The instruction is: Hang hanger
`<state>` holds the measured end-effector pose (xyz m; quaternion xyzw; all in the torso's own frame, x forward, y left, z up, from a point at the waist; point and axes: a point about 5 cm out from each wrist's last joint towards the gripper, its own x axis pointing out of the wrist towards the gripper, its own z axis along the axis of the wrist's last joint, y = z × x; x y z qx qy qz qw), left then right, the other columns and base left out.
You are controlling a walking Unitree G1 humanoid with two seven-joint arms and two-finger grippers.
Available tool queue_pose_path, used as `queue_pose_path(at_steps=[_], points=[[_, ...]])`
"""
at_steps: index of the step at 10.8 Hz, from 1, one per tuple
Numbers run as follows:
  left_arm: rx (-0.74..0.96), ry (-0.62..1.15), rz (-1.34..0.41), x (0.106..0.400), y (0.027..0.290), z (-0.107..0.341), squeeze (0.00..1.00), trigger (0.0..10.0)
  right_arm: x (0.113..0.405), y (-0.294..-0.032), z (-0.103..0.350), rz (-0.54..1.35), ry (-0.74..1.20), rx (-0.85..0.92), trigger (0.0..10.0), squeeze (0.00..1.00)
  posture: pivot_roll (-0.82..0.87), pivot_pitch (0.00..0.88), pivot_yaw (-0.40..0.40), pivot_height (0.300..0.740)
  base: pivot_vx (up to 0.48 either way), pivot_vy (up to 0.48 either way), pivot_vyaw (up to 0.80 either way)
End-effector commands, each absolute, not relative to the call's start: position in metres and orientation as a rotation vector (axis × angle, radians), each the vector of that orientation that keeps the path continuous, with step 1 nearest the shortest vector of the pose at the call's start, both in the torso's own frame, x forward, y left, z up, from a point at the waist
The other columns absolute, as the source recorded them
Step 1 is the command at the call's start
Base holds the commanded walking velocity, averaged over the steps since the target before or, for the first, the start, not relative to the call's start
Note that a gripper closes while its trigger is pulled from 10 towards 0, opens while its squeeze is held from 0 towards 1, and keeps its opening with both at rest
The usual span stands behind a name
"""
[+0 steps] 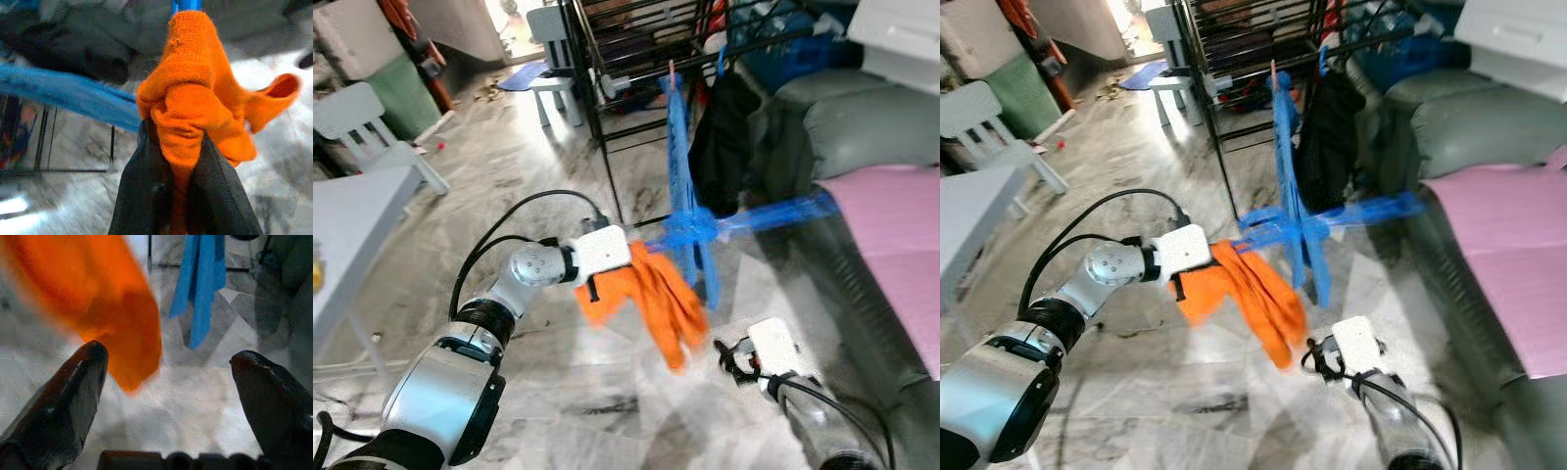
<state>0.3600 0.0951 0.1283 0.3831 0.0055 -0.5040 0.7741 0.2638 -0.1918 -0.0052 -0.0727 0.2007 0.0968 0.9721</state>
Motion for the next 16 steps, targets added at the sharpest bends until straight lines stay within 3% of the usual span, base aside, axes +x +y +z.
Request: queue_pose_path(at_steps=[1,4,5,7,9,12,16], points=[[0.897,-0.029,-1.105,0.362,0.094,0.137,0.00,10.0,0.270,-0.182,0.006,0.190,0.324,-0.099,10.0,0.00,-0.19,0.040,0.201,0.740,0.000,0.000,0.00],[0.876,-0.068,-1.139,0.360,0.086,0.139,0.00,10.0,0.273,-0.183,0.019,0.229,0.256,-0.114,10.0,0.00,-0.19,0.046,0.194,0.740,0.000,0.000,0.00],[0.852,-0.099,-1.149,0.358,0.077,0.140,0.00,10.0,0.277,-0.174,0.033,0.315,0.223,0.017,10.0,0.00,-0.19,0.050,0.181,0.740,0.000,0.000,0.00],[0.858,-0.105,-1.140,0.358,0.075,0.139,0.00,10.0,0.267,-0.153,0.035,0.515,0.236,0.003,10.0,0.00,-0.19,0.054,0.181,0.740,0.000,0.000,0.00],[0.860,-0.111,-1.139,0.358,0.073,0.139,0.00,10.0,0.261,-0.146,0.035,0.599,0.255,-0.018,10.0,0.00,-0.19,0.056,0.181,0.740,0.000,0.000,0.00],[0.875,-0.181,-1.188,0.356,0.067,0.151,0.00,10.0,0.266,-0.153,0.036,0.532,0.264,-0.030,10.0,0.00,-0.18,0.059,0.188,0.740,0.000,0.000,0.00],[0.885,-0.118,-1.137,0.359,0.078,0.143,0.00,10.0,0.273,-0.175,0.059,0.457,0.156,0.025,10.0,0.00,-0.18,0.062,0.196,0.740,0.000,0.000,0.00]])
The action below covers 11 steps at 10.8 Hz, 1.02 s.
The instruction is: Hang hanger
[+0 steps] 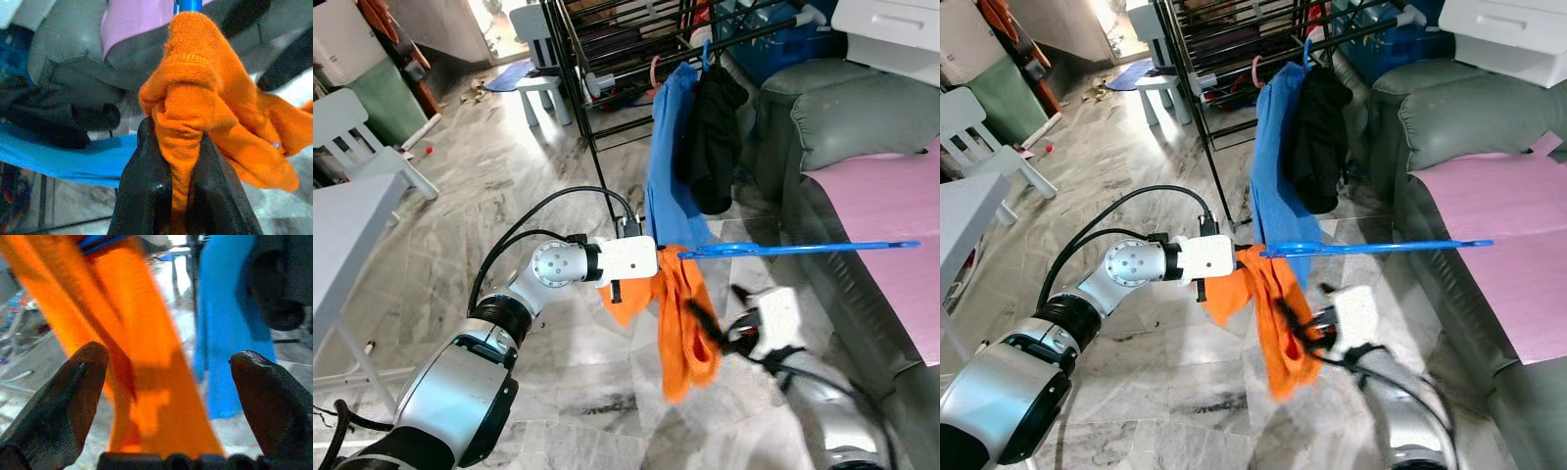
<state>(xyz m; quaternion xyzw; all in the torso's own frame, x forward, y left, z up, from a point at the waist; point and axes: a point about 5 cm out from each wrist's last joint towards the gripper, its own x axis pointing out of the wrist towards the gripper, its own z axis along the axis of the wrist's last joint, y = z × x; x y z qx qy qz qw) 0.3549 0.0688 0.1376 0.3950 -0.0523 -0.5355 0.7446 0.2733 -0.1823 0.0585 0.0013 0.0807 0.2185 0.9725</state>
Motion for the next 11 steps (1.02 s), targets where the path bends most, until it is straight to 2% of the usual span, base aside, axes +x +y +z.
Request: queue_pose_path(at_steps=[1,8,10,11], points=[[0.858,-0.095,-1.121,0.359,0.081,0.139,0.00,10.0,0.275,-0.181,0.058,0.428,0.170,0.026,10.0,0.00,-0.19,0.069,0.197,0.740,0.000,0.000,0.00],[0.779,-0.198,-1.179,0.354,0.055,0.150,0.00,10.0,0.293,-0.158,0.054,0.485,0.212,0.025,10.0,0.00,-0.18,0.079,0.170,0.740,0.000,0.000,0.00],[0.717,-0.245,-1.181,0.354,0.049,0.160,0.00,10.0,0.300,-0.156,0.041,0.427,0.317,-0.027,10.0,0.00,-0.18,0.082,0.152,0.740,0.000,0.000,0.00],[0.620,-0.278,-1.151,0.358,0.049,0.174,0.00,10.0,0.298,-0.161,0.025,0.348,0.430,-0.019,10.0,0.00,-0.17,0.082,0.137,0.740,0.000,0.000,0.00]])
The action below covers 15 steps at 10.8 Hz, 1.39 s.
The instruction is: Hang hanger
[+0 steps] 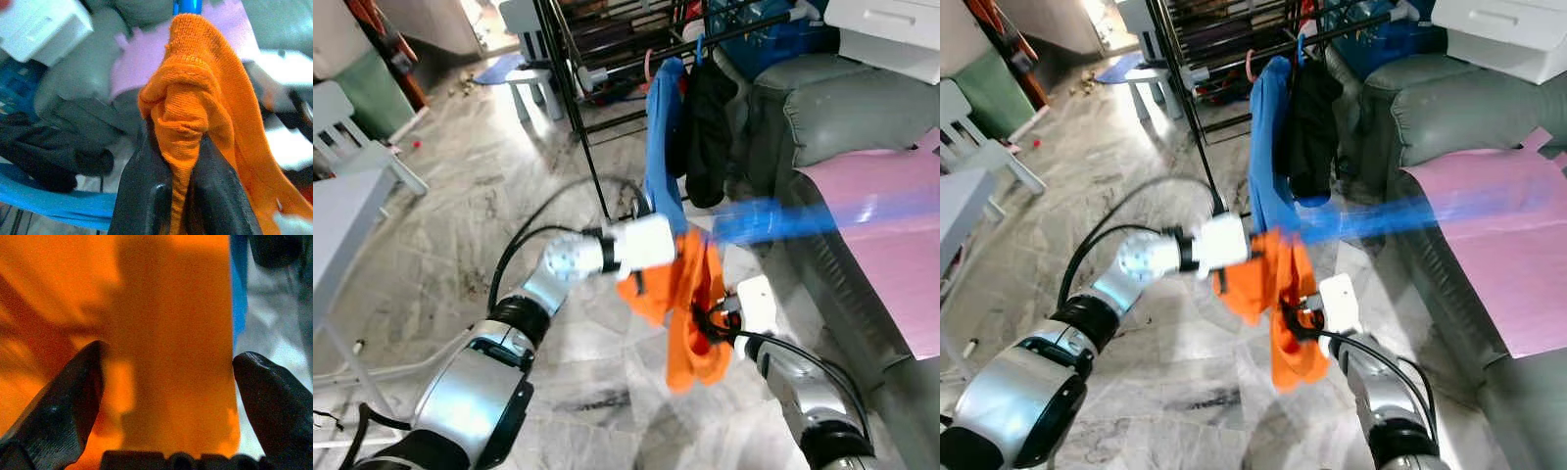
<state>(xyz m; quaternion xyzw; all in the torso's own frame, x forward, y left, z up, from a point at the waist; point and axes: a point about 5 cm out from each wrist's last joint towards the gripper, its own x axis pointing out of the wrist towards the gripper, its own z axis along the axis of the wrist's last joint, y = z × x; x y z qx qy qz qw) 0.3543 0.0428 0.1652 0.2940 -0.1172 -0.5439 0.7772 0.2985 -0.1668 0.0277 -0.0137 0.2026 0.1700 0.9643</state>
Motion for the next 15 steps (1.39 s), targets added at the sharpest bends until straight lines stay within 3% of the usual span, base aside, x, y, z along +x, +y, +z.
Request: queue_pose_path(at_steps=[1,2,3,4,6,7,9,11,15], points=[[0.597,-0.293,-1.130,0.360,0.050,0.180,0.00,10.0,0.296,-0.166,0.018,0.314,0.471,-0.014,10.0,0.00,-0.17,0.083,0.127,0.740,0.000,0.000,0.00],[0.560,-0.310,-1.086,0.365,0.055,0.191,0.00,10.0,0.288,-0.177,0.006,0.260,0.545,0.002,10.0,0.00,-0.17,0.082,0.114,0.740,0.000,0.000,0.00],[0.520,-0.318,-1.031,0.371,0.064,0.201,0.00,10.0,0.277,-0.194,-0.007,0.196,0.617,0.039,0.6,0.00,-0.16,0.081,0.103,0.740,0.000,0.000,0.00],[0.531,-0.303,-0.975,0.376,0.076,0.205,0.00,10.0,0.264,-0.220,-0.015,0.102,0.669,0.023,0.0,0.00,-0.16,0.082,0.093,0.740,0.000,0.000,0.00],[0.529,-0.274,-0.926,0.380,0.089,0.204,0.00,10.0,0.254,-0.254,-0.013,-0.026,0.671,0.026,0.0,0.00,-0.18,0.088,0.092,0.740,0.000,0.000,0.00],[0.530,-0.240,-0.902,0.381,0.098,0.199,0.00,10.0,0.257,-0.299,0.010,-0.208,0.578,0.021,0.0,0.00,-0.20,0.092,0.097,0.740,0.000,0.000,0.00],[0.521,-0.200,-0.866,0.384,0.107,0.195,0.00,10.0,0.280,-0.338,0.065,-0.387,0.358,-0.001,0.0,0.00,-0.23,0.100,0.099,0.740,0.000,0.000,0.00],[0.252,-0.104,-0.971,0.376,0.104,0.175,0.00,10.0,0.323,-0.346,0.148,-0.453,0.078,-0.001,0.0,0.00,-0.25,0.096,0.108,0.740,0.000,0.000,0.00],[-0.036,0.152,-1.048,0.347,0.120,0.109,0.00,10.0,0.336,-0.343,0.191,-0.479,-0.070,0.049,0.0,0.00,-0.23,0.088,0.102,0.740,0.000,0.000,0.00]])
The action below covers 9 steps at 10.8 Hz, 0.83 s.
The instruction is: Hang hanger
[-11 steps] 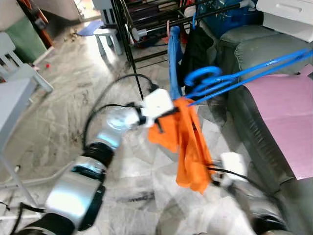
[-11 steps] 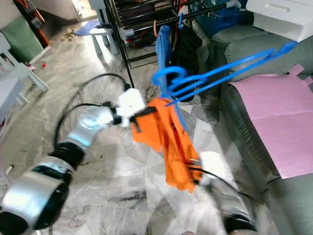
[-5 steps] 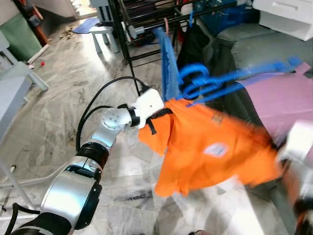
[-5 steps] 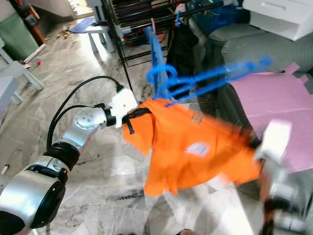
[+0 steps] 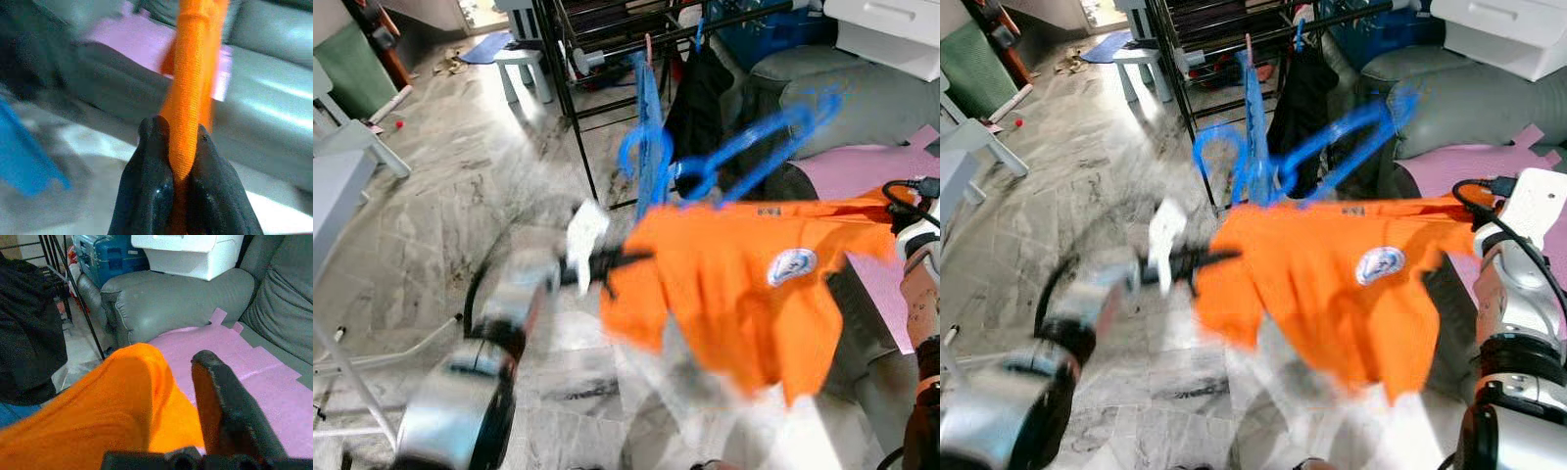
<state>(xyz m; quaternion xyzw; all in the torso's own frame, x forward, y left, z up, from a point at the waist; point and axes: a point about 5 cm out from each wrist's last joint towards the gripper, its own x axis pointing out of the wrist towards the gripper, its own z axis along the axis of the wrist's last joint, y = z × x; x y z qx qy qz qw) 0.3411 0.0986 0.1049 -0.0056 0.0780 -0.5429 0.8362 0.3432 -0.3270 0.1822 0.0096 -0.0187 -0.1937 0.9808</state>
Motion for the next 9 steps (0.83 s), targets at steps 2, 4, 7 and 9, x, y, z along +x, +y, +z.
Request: queue_pose_path(at_steps=[2,4,7,9], points=[[-0.100,0.236,-1.176,0.326,0.119,0.086,0.00,10.0,0.341,-0.337,0.188,-0.463,-0.044,0.052,0.0,0.00,-0.23,0.091,0.097,0.740,0.000,0.000,0.00],[-0.070,0.338,-1.321,0.307,0.119,0.069,0.00,10.0,0.345,-0.332,0.186,-0.452,-0.028,0.065,0.0,0.00,-0.23,0.092,0.096,0.740,0.000,0.000,0.00],[0.027,0.421,-1.398,0.299,0.119,0.061,0.00,10.0,0.353,-0.324,0.189,-0.433,-0.028,0.078,0.0,0.00,-0.23,0.097,0.104,0.740,0.000,0.000,0.00],[0.162,0.478,-1.432,0.295,0.119,0.053,0.00,10.0,0.358,-0.317,0.197,-0.404,-0.057,0.099,0.0,0.00,-0.25,0.098,0.121,0.740,0.000,0.000,0.00]])
